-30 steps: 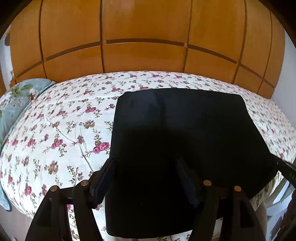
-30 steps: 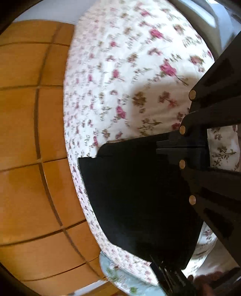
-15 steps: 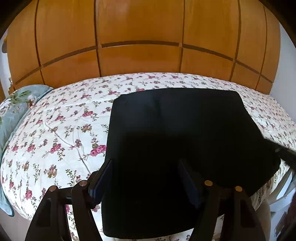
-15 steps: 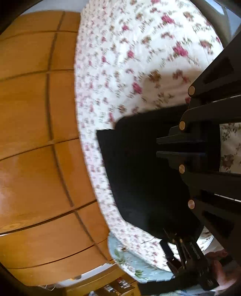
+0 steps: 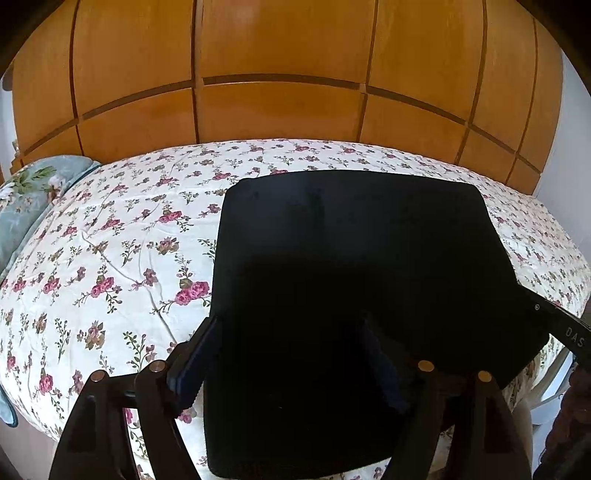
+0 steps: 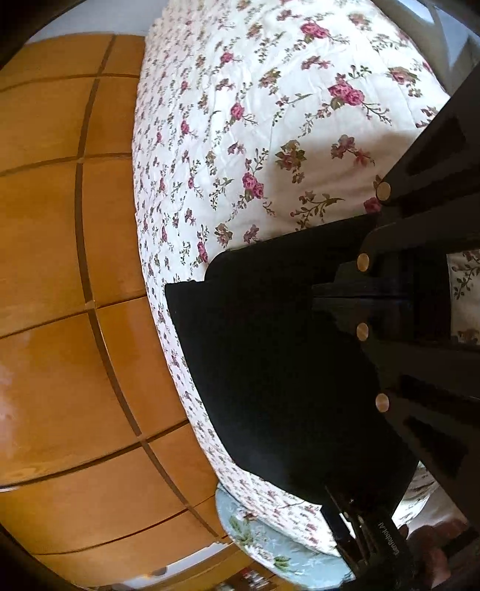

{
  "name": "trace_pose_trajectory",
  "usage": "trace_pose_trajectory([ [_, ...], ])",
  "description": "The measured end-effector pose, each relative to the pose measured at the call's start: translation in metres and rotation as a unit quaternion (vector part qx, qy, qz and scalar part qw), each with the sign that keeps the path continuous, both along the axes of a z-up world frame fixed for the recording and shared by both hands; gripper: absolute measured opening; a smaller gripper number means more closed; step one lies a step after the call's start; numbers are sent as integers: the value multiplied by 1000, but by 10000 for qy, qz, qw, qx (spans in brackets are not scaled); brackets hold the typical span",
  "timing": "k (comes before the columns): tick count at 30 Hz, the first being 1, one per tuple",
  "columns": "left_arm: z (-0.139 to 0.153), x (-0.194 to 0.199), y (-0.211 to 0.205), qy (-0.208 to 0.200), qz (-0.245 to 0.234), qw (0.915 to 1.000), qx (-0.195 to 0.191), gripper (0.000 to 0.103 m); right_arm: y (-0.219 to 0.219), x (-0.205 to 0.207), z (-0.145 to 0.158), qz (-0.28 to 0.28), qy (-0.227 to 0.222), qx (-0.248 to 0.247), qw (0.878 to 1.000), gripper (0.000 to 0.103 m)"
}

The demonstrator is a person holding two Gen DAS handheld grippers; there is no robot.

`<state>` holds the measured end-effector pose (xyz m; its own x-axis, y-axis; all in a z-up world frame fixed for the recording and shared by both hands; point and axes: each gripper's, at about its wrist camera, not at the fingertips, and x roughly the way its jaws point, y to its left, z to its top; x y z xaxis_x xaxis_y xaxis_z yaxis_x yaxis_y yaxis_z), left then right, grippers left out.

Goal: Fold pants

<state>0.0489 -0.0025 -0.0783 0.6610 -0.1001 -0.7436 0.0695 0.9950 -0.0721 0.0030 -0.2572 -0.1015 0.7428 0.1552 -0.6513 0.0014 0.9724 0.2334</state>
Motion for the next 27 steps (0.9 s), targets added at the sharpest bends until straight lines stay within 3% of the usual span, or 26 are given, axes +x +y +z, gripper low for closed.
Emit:
trace_pose_trajectory([
  [4,7,-7,7,20,4,9999,-119,80,4,-2,1,-6,0,-89,10000,0],
  [10,11,-20,16,-85,-85,9998,-181,80,-1,-3,-1,-94,-3,171,9998,0],
  [21,8,-33,28,106,-158,9985,-508,80,3,-14,7,-51,60,151,9999,1],
  [24,5,-41,34,203,-243,9968,-735,80,7,-22,12,5,-14,56,10000,8],
  [25,4,-43,37,217,-280,9959,-832,80,8,-25,13,55,-84,52,9999,16],
  [27,2,-51,45,178,-358,9927,-1139,80,11,-32,16,150,-244,64,9996,42],
])
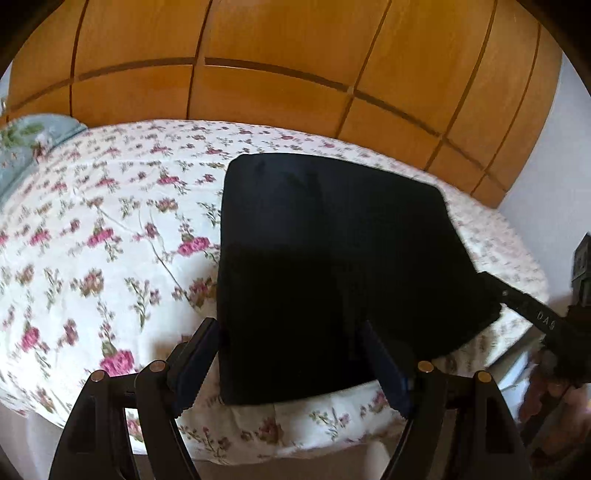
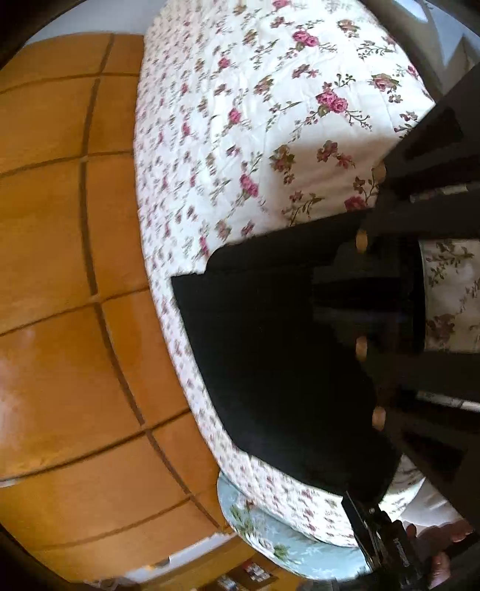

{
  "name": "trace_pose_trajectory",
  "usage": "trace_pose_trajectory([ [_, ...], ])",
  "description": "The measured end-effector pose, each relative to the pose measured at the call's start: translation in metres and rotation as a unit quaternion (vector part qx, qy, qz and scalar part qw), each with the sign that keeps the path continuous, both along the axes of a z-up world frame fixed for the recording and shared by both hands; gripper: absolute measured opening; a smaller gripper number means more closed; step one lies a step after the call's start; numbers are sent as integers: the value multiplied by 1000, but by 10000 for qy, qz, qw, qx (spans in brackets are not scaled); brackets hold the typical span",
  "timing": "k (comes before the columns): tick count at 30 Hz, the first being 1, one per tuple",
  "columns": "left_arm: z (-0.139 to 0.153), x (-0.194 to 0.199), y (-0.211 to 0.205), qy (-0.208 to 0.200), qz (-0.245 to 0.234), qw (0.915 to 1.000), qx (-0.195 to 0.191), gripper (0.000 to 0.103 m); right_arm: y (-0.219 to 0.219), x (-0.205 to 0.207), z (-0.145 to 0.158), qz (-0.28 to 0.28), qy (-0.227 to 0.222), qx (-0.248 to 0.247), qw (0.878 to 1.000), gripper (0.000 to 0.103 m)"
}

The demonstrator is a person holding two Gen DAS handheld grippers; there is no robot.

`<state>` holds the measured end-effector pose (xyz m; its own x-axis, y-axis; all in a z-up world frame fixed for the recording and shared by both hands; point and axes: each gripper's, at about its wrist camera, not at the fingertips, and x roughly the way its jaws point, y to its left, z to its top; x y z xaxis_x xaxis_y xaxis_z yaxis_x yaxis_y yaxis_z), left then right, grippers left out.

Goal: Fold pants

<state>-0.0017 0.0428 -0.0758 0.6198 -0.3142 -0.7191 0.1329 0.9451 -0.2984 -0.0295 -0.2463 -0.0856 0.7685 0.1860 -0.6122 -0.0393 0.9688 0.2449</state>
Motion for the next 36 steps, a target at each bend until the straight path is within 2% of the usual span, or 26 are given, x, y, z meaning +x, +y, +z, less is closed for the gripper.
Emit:
trace_pose_trajectory([
  [1,-1,-2,6,-12,-4,9999,-169,80,0,-3,1,4,-63,21,10000,62],
  [2,-3,-3,13,17,27,9994,-344,80,0,-6,1,1,-101,59,9999,67],
  [7,-7,3,38,188,170,9959,-863,78,-18,-5,-5,-184,83,362,9991,68],
  [11,-5,18,47,278,-193,9893,-1421,78,-41,10,-16,-160,468,1074,9930,72],
  [13,-7,30,44,446,-409,9873,-1467,78,-50,23,-24,-101,747,1371,9877,72],
  [16,-17,52,37,861,-615,9855,-1330,79,-57,41,-35,51,1077,1752,9786,72],
  [18,-22,62,39,1012,-678,9799,-1578,80,-59,49,-39,143,1155,1965,9736,72],
  [21,-28,71,39,1199,-722,9736,-1803,81,-56,59,-44,260,1219,2040,9710,73],
  [25,-35,74,34,1325,-775,9676,-2003,81,-47,61,-45,349,1138,1870,9751,71],
  [28,-35,75,28,1257,-817,9700,-1912,77,-39,59,-40,496,970,1516,9824,60],
  [31,-21,69,17,931,-911,9803,-1483,56,-32,52,-29,571,761,1230,9878,49],
  [33,-3,62,6,618,-1000,9881,-988,48,-25,47,-17,588,599,1010,9913,46],
  [36,19,56,-1,233,-1067,9918,-667,46,-16,45,1,684,295,815,9939,44],
])
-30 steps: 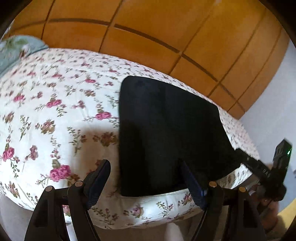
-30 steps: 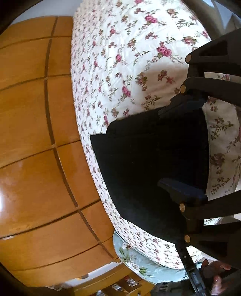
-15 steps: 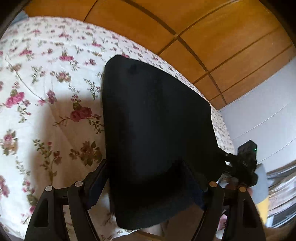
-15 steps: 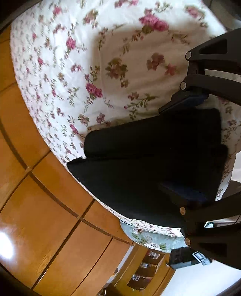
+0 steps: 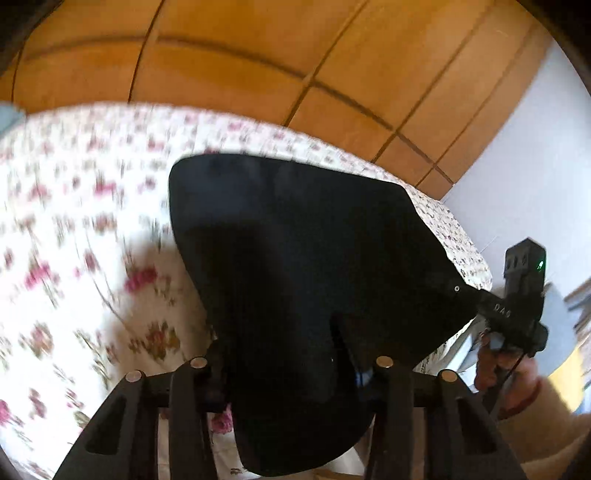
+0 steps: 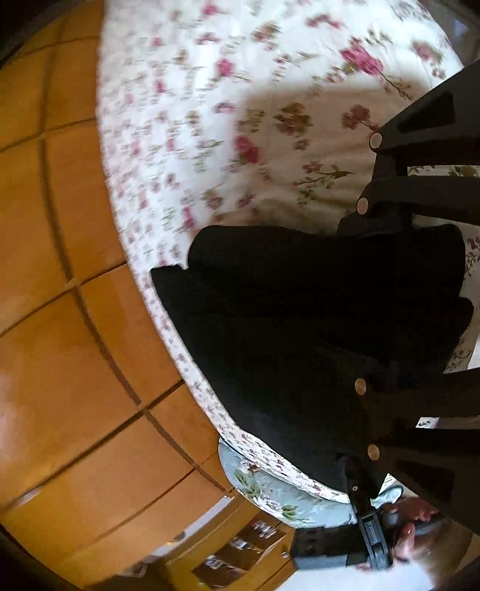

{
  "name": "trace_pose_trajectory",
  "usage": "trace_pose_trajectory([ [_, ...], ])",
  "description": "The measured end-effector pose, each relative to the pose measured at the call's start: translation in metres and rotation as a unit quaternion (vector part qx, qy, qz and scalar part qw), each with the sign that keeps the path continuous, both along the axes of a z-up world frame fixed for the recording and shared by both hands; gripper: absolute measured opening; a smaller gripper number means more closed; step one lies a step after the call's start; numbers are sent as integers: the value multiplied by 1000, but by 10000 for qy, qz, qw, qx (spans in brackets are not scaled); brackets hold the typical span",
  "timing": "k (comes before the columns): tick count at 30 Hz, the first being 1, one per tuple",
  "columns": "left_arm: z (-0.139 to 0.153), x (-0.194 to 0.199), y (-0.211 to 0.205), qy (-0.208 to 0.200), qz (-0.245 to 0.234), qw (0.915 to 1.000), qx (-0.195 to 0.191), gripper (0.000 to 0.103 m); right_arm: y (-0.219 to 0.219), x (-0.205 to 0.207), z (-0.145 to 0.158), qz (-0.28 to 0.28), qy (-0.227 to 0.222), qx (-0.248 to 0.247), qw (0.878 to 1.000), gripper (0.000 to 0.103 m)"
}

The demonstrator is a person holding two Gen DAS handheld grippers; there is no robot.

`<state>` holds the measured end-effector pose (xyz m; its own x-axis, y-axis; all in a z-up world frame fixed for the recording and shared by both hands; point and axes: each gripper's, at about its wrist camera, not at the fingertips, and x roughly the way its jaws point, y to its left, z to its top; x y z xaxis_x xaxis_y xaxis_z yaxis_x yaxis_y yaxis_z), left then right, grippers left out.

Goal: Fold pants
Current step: 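Grasp the folded bundle's sides with both grippers and lift it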

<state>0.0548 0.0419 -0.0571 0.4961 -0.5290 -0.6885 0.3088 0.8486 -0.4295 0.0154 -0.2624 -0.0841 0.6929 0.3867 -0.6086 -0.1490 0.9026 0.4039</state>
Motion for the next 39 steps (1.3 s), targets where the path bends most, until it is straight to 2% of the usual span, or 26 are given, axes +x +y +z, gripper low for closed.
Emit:
trace_pose_trajectory([
  [7,40,14,3,-878,92,9947,531,46,12,19,27,78,-594,-9,9982,44],
  [12,49,56,14,-893,295,9935,640,46,27,67,37,70,-743,-139,9971,44],
  [19,44,133,22,-1100,513,9883,924,46,38,151,41,-94,-923,-123,9956,44],
  [24,22,185,23,-1159,565,9858,1073,47,37,201,23,-291,-1005,-119,9944,45],
  [26,-1,203,24,-900,585,9874,1166,47,36,221,4,-418,-688,-205,9965,47],
  [28,-27,212,23,-629,628,9885,1223,55,37,235,-19,-655,-286,-617,9955,52],
  [29,-32,207,26,-915,727,9864,1157,60,34,235,-26,-688,-312,-583,9954,58],
  [30,-35,202,28,-1099,779,9844,1130,67,28,234,-29,-738,-318,-402,9960,60],
  [31,-39,200,29,-1124,859,9834,1139,71,26,234,-29,-767,-314,-353,9959,64],
  [33,-40,203,31,-1084,1007,9818,1190,80,27,234,-31,-756,-311,-387,9959,66],
  [39,-37,193,15,-1410,1133,9688,1696,80,28,234,-34,-931,-342,-626,9931,77],
])
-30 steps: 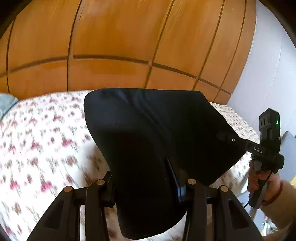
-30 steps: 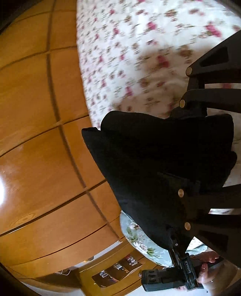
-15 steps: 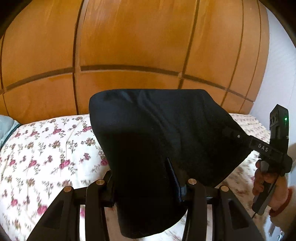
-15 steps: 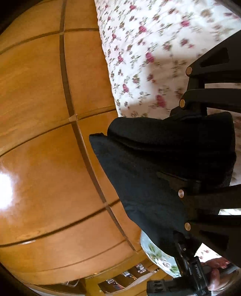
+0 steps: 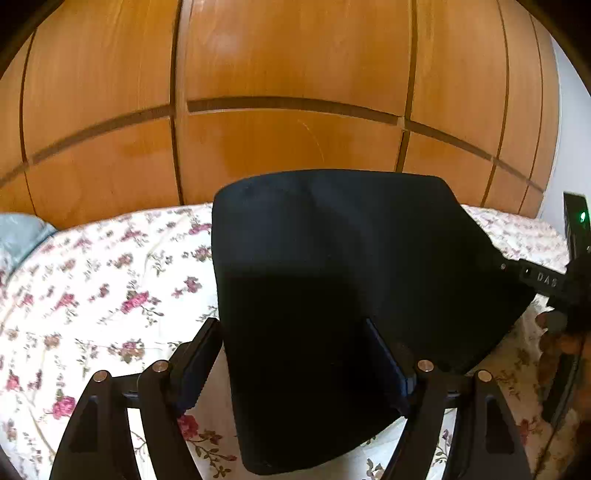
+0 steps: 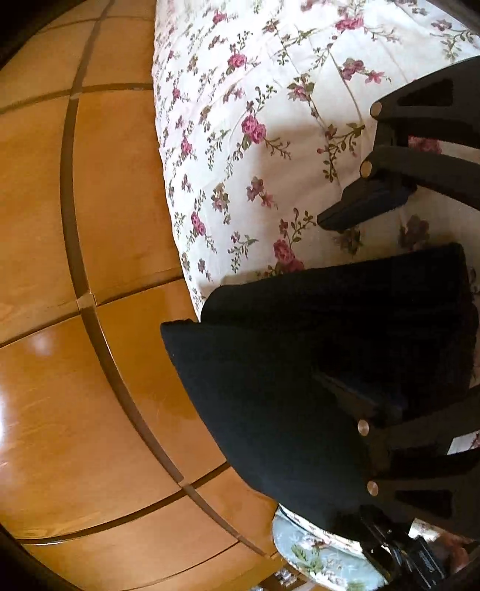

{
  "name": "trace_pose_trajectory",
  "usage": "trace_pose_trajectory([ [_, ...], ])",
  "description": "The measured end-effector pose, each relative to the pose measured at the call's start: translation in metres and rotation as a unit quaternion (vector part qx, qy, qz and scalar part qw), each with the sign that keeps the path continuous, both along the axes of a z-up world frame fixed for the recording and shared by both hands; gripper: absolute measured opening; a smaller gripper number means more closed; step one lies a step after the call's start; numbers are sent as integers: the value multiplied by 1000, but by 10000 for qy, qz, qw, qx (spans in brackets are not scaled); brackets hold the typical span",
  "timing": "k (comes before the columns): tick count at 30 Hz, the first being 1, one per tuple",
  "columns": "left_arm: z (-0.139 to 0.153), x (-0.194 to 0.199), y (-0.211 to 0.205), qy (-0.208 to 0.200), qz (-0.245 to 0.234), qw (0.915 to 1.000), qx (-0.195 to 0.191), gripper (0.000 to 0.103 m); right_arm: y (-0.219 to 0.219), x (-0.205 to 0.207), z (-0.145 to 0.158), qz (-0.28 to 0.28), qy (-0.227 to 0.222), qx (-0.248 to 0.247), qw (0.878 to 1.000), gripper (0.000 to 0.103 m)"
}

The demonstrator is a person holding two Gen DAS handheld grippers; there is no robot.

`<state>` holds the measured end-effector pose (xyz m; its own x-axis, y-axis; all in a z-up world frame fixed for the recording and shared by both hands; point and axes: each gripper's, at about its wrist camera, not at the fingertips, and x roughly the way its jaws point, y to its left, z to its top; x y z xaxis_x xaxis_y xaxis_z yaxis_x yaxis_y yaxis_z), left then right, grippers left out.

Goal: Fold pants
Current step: 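Grasp the folded bundle's sides with both grippers and lift it, then carry the bundle with both grippers and set it on the bed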

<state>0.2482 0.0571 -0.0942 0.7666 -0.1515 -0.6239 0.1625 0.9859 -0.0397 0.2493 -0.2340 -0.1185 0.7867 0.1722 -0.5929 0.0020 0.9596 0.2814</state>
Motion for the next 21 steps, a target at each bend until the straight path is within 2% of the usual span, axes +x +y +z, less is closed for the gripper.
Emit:
trace_pose_trajectory([
  [4,0,-10,-8,-76,134,9997,193,80,7,-5,3,-149,-95,-354,9992,80],
  [10,-3,-36,-3,175,255,9995,40,80,23,-26,12,-257,-50,-889,9957,80],
  [13,-9,-47,-2,418,269,9988,-27,80,27,-45,14,-224,25,-824,9963,80],
  [16,-23,-59,-8,860,279,9957,180,74,29,-69,14,-157,131,-630,9978,80],
  [17,-25,-66,-9,897,252,9954,226,70,30,-79,12,-140,168,-566,9982,80],
  [21,-23,-96,-14,756,324,9961,318,70,39,-114,3,-49,345,-519,9980,80],
])
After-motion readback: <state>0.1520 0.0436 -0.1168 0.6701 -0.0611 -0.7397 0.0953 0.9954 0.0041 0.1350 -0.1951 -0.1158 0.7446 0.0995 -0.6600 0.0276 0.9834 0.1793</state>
